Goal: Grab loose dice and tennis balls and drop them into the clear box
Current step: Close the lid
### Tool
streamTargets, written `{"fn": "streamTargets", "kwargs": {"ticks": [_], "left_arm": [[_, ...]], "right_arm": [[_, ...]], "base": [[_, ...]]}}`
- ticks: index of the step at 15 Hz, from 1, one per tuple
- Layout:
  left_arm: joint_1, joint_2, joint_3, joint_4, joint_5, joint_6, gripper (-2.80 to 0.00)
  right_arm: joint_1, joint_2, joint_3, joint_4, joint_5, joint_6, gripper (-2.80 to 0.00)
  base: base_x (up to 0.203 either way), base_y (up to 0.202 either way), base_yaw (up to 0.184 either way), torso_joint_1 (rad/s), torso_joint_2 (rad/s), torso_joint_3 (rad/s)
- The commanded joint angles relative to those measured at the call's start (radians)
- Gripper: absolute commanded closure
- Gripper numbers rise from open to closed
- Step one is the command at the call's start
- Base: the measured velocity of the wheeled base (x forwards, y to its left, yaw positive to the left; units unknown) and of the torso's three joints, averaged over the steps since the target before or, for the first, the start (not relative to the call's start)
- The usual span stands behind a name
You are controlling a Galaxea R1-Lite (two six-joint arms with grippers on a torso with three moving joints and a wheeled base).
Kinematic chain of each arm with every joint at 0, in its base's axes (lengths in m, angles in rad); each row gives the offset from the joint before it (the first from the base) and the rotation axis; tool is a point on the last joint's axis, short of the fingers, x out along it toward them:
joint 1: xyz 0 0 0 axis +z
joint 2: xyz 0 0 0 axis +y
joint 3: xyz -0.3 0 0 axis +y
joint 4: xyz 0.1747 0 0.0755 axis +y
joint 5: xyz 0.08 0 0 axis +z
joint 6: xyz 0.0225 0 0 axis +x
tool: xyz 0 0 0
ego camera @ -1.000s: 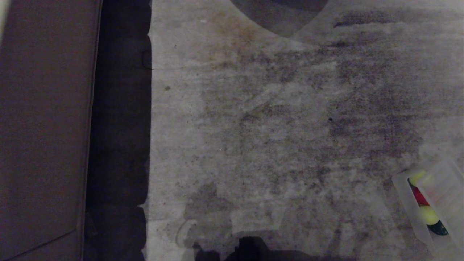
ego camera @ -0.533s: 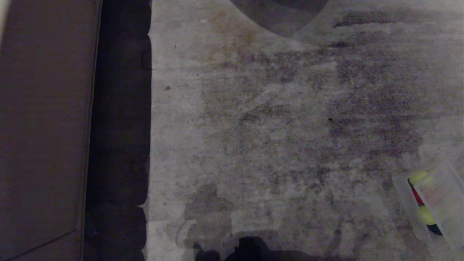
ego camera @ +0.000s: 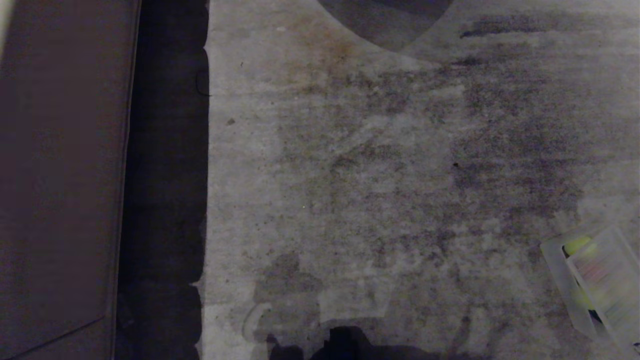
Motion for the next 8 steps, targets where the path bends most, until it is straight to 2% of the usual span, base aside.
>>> {"fn": "streamTargets", "kwargs": {"ticks": [1, 8], "left_arm": [[0.000, 0.001, 0.002, 0.000, 0.001, -0.001, 0.00], [0.000, 0.002, 0.002, 0.000, 0.001, -0.001, 0.00]], "right_arm": [[0.003, 0.003, -0.001, -0.007, 0.005, 0.001, -2.80], [0.023, 0.012, 0.007, -0.006, 0.005, -0.002, -2.80]], "base": [[0.000, 0.000, 0.000, 0.000, 0.00, 0.000], [0.000, 0.000, 0.000, 0.000, 0.00, 0.000]]}}
